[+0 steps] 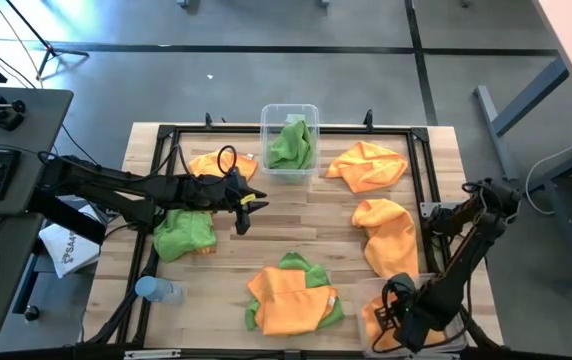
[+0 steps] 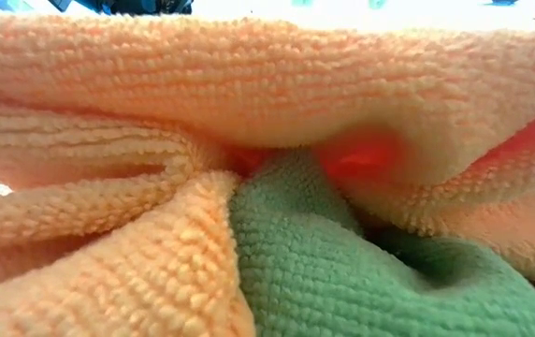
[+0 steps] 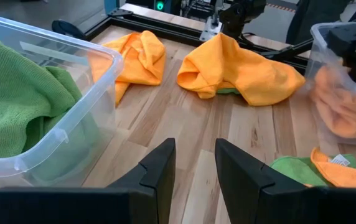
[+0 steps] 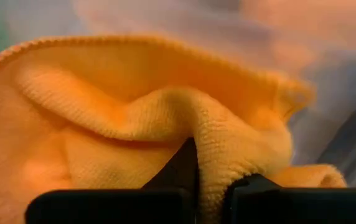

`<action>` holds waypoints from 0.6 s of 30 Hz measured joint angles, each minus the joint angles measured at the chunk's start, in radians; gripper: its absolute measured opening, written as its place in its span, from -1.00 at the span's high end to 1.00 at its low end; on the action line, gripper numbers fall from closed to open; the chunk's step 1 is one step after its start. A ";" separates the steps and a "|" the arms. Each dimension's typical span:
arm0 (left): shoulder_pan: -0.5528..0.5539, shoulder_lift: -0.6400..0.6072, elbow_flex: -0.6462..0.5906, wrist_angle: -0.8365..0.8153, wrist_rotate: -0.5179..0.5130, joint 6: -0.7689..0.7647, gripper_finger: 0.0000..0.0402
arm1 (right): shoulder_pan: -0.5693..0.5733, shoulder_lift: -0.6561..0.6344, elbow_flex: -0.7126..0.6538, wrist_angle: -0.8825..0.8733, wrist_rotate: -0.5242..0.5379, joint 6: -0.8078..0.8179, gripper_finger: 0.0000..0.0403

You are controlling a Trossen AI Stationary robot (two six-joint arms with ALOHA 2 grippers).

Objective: Sort microfiber towel by color & place in baskets
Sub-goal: Put the orange microfiber towel into the bottom transparent bin, then put the green microfiber towel into the top transparent bin

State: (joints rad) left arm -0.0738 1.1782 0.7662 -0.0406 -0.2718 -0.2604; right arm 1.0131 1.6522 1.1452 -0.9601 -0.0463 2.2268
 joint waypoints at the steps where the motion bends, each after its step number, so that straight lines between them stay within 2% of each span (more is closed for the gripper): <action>1: 0.000 0.000 0.000 0.000 0.000 0.000 0.48 | 0.001 0.000 0.012 0.000 0.000 -0.005 0.88; 11: 0.000 0.003 0.000 0.003 -0.001 0.000 0.48 | 0.004 0.001 0.155 -0.185 0.027 -0.003 0.49; 18: 0.000 0.037 0.000 0.000 -0.002 0.000 0.48 | 0.004 0.001 0.233 -0.271 0.045 -0.007 0.41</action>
State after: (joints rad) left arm -0.0738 1.2151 0.7662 -0.0406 -0.2733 -0.2600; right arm 1.0172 1.6531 1.3779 -1.2310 -0.0010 2.2198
